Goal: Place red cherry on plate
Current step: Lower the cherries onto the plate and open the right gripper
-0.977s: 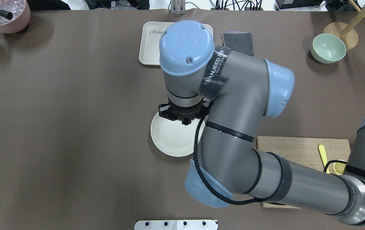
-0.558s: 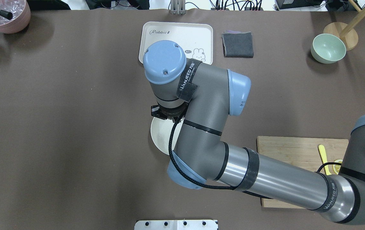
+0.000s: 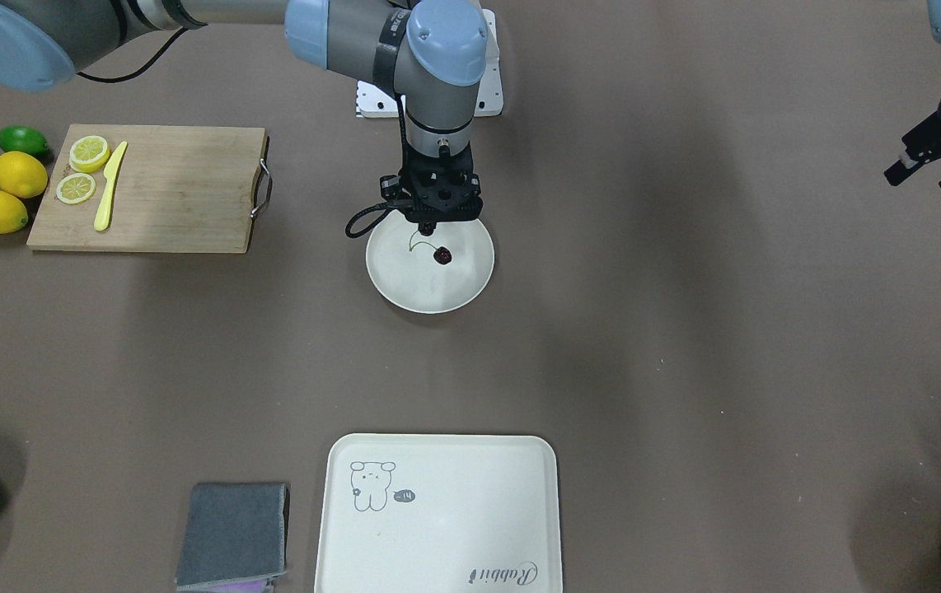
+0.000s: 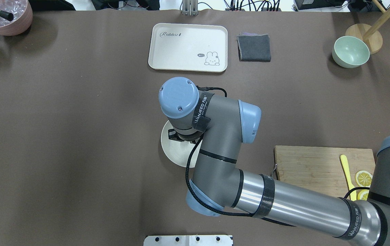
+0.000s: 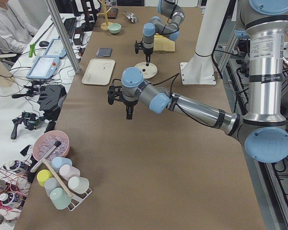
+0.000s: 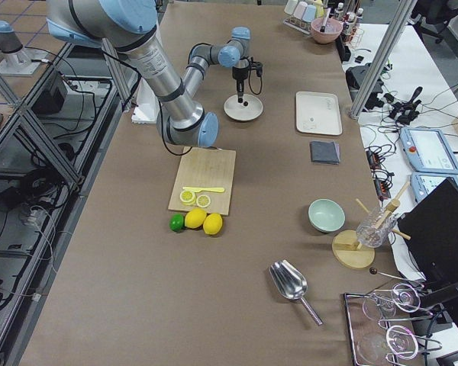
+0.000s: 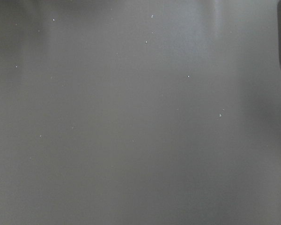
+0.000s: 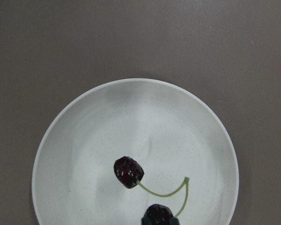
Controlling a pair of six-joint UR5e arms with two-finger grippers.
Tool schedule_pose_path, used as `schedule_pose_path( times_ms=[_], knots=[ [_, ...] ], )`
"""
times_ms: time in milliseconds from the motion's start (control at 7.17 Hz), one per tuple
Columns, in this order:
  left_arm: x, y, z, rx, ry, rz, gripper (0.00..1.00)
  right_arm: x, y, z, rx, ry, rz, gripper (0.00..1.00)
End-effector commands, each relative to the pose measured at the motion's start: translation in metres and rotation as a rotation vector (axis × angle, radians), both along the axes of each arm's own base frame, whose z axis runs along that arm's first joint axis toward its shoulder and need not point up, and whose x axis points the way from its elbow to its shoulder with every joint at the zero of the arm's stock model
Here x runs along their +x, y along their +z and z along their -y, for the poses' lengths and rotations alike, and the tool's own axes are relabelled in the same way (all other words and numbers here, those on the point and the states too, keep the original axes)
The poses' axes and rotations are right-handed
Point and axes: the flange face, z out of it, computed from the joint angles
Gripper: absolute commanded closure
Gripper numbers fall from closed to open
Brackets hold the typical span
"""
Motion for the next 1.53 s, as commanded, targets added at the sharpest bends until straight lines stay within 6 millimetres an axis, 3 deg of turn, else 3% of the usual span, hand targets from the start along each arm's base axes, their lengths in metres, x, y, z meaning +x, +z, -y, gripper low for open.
schedule_pose_path(
  times_ms=[0,279,558,698,837,977,1116,1256,1395],
  knots=[
    [-0.002,0.002,-0.007,-0.004,0.0,0.001,0.01,-0.006,0.009,-0.006,0.011,0.003,-0.002,0.0],
    [-0.002,0.002,-0.007,-0.006,-0.001,0.001,0.01,-0.002,0.006,-0.007,0.012,0.003,0.007,0.0],
    [-0.002,-0.003,-0.008,0.003,0.0,-0.003,0.02,0.022,-0.004,0.0,-0.001,0.011,0.026,0.0],
    [-0.003,-0.002,-0.008,0.003,-0.001,-0.003,0.02,0.072,-0.001,0.007,-0.044,0.018,0.033,0.0],
    [-0.002,0.004,-0.007,-0.004,0.004,0.0,0.01,0.146,0.023,0.011,-0.069,0.005,0.071,0.0],
    [0.001,0.01,-0.006,-0.024,0.013,-0.005,0.01,0.225,0.051,0.033,-0.077,0.004,0.072,0.0],
    [0.004,0.02,-0.003,-0.039,0.02,-0.002,0.01,0.286,0.08,0.054,-0.042,-0.037,0.043,0.0],
    [0.008,0.044,0.008,-0.065,0.035,0.011,0.01,0.347,0.118,0.05,-0.037,-0.082,0.028,0.0],
    [0.012,0.076,0.021,-0.038,0.092,0.036,0.01,0.398,0.139,0.047,-0.053,-0.089,0.029,0.0]
  ],
)
